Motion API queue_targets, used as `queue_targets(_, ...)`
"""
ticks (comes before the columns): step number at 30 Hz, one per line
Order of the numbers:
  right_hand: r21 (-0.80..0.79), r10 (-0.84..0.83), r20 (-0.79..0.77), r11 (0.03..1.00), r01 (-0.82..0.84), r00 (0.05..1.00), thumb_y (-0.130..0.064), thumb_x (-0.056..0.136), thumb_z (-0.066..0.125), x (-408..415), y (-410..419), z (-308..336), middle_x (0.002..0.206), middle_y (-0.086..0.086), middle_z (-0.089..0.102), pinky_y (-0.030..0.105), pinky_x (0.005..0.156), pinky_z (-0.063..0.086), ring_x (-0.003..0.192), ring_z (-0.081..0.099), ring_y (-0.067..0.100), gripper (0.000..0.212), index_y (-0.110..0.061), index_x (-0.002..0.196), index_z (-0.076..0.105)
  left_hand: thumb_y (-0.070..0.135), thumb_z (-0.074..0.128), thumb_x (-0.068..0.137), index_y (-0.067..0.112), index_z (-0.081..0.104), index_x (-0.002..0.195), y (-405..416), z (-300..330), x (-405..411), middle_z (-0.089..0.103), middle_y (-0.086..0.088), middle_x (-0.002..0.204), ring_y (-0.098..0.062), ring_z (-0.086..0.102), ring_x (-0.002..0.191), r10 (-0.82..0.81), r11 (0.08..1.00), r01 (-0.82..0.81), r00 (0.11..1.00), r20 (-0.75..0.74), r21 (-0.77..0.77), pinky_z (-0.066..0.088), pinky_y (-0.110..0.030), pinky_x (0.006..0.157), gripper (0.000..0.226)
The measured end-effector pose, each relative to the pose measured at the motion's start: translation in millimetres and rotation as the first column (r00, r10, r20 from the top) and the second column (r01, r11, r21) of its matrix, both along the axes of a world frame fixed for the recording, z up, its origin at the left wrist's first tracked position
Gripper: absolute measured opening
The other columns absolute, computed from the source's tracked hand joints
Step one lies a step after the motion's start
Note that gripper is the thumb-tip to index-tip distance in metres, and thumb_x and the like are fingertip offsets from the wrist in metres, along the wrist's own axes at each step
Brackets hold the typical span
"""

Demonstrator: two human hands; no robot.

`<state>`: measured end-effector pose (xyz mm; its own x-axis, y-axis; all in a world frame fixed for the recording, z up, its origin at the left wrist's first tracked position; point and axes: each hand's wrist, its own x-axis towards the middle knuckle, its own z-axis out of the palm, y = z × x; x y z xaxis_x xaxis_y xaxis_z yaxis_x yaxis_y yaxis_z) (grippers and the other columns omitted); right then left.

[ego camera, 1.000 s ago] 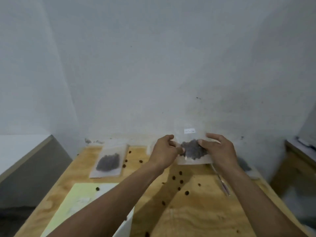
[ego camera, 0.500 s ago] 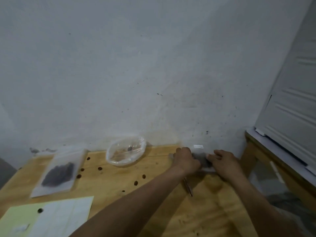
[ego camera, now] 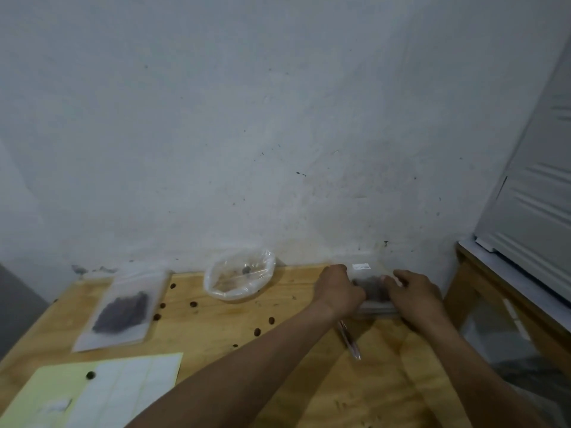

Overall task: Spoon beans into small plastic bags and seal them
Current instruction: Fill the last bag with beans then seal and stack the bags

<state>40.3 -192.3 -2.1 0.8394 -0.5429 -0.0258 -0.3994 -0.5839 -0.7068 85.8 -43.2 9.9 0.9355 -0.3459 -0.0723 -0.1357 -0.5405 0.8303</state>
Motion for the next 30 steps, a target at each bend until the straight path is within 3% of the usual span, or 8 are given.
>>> queue_targets(5,-0.137,0.046,0.191,0.990,-0.020,0.980,-0.039,0.100,0.056,6,33,20,0.139,0.013,0.061,0.040,0.103,0.044,0.125,0.057,0.032,0.046,-0.013,0.137,0.060,0.023,0.070,0.094,0.011,0.049,0.146,37,11,2,0.053,-0.009,0.145,-0.024,0.053,0.131,0.079,0.991,-0.070,0.993,0.083,-0.114,0.049,-0.032,0.103,0.058)
queue_targets(9,-0.153,0.174,0.389,0.981,-0.123,0.905,-0.030,0.099,0.060,20,90,38,0.130,0.008,0.066,0.038,0.099,0.048,0.117,0.061,0.024,0.035,-0.012,0.128,0.067,0.024,0.063,0.098,0.013,0.059,0.138,95,18,17,0.060,-0.009,0.135,-0.018,0.061,0.116,0.234,0.967,-0.209,0.954,0.186,-0.145,0.051,-0.027,0.091,0.041)
queue_targets(12,-0.118,0.290,0.452,0.957,-0.266,0.843,-0.023,0.099,0.062,29,148,45,0.118,-0.001,0.071,0.016,0.084,0.048,0.101,0.063,0.010,0.025,-0.015,0.120,0.072,0.021,0.060,0.099,0.012,0.060,0.135,160,21,28,0.058,-0.008,0.134,-0.017,0.062,0.102,0.381,0.925,-0.363,0.888,0.257,-0.117,0.048,-0.026,0.086,0.037)
queue_targets(16,-0.133,0.563,0.351,0.821,-0.556,0.748,-0.020,0.098,0.061,38,234,39,0.105,-0.011,0.073,-0.001,0.073,0.042,0.087,0.062,-0.003,0.020,-0.019,0.113,0.075,0.021,0.057,0.096,0.008,0.054,0.139,256,14,37,0.048,-0.018,0.142,-0.033,0.052,0.122,0.539,0.795,-0.591,0.793,0.284,0.141,0.046,-0.039,0.100,0.045)
queue_targets(21,-0.123,0.685,0.041,0.726,-0.676,0.728,-0.027,0.093,0.055,47,321,6,0.080,0.002,0.070,0.032,0.065,0.053,0.073,0.064,0.020,0.025,-0.010,0.081,0.070,0.031,0.051,0.099,0.001,0.053,0.129,339,-1,25,0.047,-0.025,0.141,-0.042,0.044,0.129,0.648,0.636,-0.619,0.753,0.117,0.460,0.041,-0.042,0.102,0.042)
queue_targets(24,0.001,0.632,-0.062,0.774,-0.633,0.772,-0.028,0.093,0.055,50,353,-4,0.062,-0.001,0.050,0.027,0.046,0.031,0.054,0.048,0.018,0.028,-0.015,0.068,0.053,0.029,0.057,0.098,0.004,0.060,0.105,366,-10,13,0.061,-0.015,0.108,-0.032,0.060,0.099,0.656,0.702,-0.624,0.754,0.027,0.344,0.047,-0.036,0.080,0.026)
queue_targets(26,0.092,0.601,-0.075,0.799,-0.594,0.796,-0.023,0.090,0.058,54,363,-6,0.060,0.000,0.050,0.026,0.049,0.031,0.054,0.049,0.020,0.026,-0.016,0.065,0.053,0.016,0.063,0.092,0.011,0.048,0.075,375,-18,9,0.048,-0.006,0.075,-0.021,0.048,0.066,0.692,0.708,-0.678,0.722,0.001,0.199,0.035,-0.032,0.060,0.023)
queue_targets(30,0.301,0.526,-0.024,0.815,-0.495,0.850,-0.007,0.083,0.060,60,365,-12,0.058,0.003,0.055,0.033,0.058,0.041,0.060,0.054,0.022,0.024,-0.009,0.061,0.070,0.007,0.071,0.086,0.008,0.064,0.111,386,-22,2,0.064,-0.010,0.110,-0.027,0.060,0.097,0.724,0.673,-0.737,0.675,-0.143,-0.073,0.046,-0.032,0.075,0.027)
